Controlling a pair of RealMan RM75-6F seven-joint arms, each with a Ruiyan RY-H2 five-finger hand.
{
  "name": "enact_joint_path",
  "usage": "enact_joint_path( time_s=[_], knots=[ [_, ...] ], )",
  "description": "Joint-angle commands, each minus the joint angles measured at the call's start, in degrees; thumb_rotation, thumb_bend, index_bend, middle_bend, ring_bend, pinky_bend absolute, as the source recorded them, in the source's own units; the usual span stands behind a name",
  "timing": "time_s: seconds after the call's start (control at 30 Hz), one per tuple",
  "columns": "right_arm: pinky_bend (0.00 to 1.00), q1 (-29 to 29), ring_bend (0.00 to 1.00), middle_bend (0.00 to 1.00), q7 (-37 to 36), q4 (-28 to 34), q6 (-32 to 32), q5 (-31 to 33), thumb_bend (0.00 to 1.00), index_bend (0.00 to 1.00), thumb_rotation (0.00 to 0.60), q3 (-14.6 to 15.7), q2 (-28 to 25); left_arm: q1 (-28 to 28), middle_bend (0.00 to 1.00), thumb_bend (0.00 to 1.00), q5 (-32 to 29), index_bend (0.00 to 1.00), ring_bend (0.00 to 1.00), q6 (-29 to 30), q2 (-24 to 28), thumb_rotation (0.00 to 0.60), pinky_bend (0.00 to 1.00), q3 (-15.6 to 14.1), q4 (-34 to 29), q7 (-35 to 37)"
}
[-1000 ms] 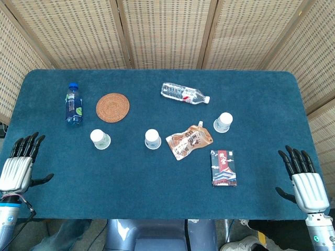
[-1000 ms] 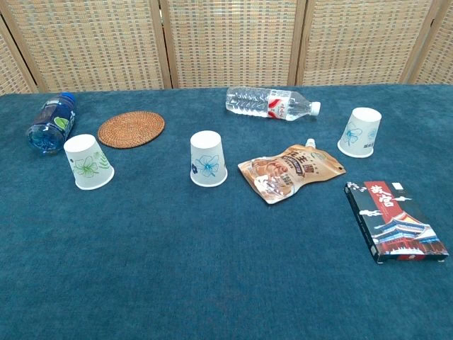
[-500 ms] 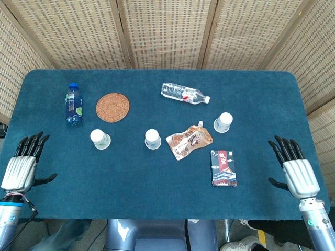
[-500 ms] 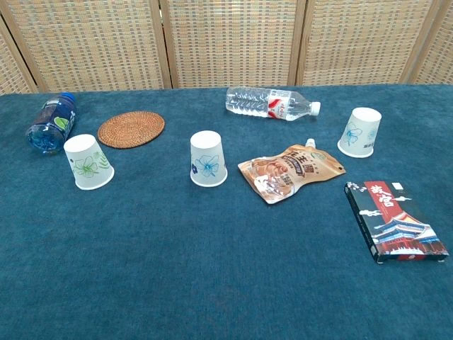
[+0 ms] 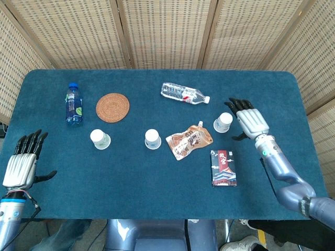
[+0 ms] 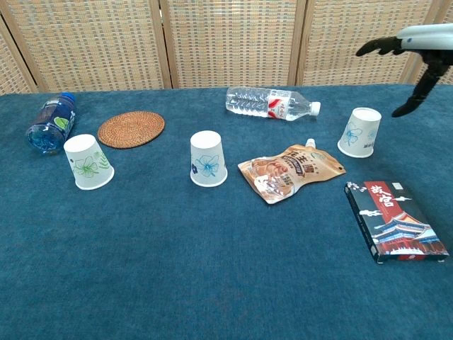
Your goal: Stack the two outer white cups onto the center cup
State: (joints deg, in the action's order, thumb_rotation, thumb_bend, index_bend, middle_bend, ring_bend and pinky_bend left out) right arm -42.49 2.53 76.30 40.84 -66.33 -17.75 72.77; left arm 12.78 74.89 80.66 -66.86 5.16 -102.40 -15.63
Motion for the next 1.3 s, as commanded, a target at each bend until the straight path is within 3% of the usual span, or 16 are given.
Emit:
enact_joint_path(
  time_s=[0.03,0.2,0.6,0.93,1.1,1.3],
  knots=[
    [0.14,-4.33,0.02,0.09,2.64,-5.54,-4.16,4.16,0.06,0.12,0.6,-0.85,4.76,0.32,0.0,0.0,-1.06,0.0,0.0,-0.7,-0.38,0.6,0.0,0.46,0.39,-0.47],
    [0.16,-7.61,0.06,0.14,6.41,-11.29,-7.99,7.38,0.13,0.16,0.6,1.31,7.85,0.64,0.0,0.0,-2.79,0.0,0.0,-2.0,-0.34,0.6,0.0,0.89,0.74,-0.3],
    [0.19,-10.3,0.2,0.28,8.81,-24.9,-9.3,10.71,0.2,0.24,0.6,3.83,15.18,1.22,0.0,0.0,-5.07,0.0,0.0,-3.7,0.14,0.6,0.0,1.96,1.55,0.93],
    [0.27,-10.83,0.39,0.45,4.07,-28.89,-12.05,10.9,0.23,0.42,0.6,3.02,17.27,1.31,0.0,0.0,-5.05,0.0,0.0,-3.95,0.28,0.6,0.0,1.84,1.44,0.96],
    [0.3,-10.69,0.47,0.55,1.1,-30.81,-11.32,9.18,0.35,0.52,0.6,2.6,18.46,1.23,0.0,0.0,-4.66,0.0,0.0,-3.76,0.32,0.6,0.0,1.65,1.16,0.85],
    [0.32,-10.08,0.48,0.56,-2.57,-30.71,-9.19,5.68,0.38,0.53,0.6,2.52,18.17,1.35,0.0,0.0,-4.75,0.0,0.0,-4.07,0.43,0.6,0.0,1.62,0.88,0.84]
  ],
)
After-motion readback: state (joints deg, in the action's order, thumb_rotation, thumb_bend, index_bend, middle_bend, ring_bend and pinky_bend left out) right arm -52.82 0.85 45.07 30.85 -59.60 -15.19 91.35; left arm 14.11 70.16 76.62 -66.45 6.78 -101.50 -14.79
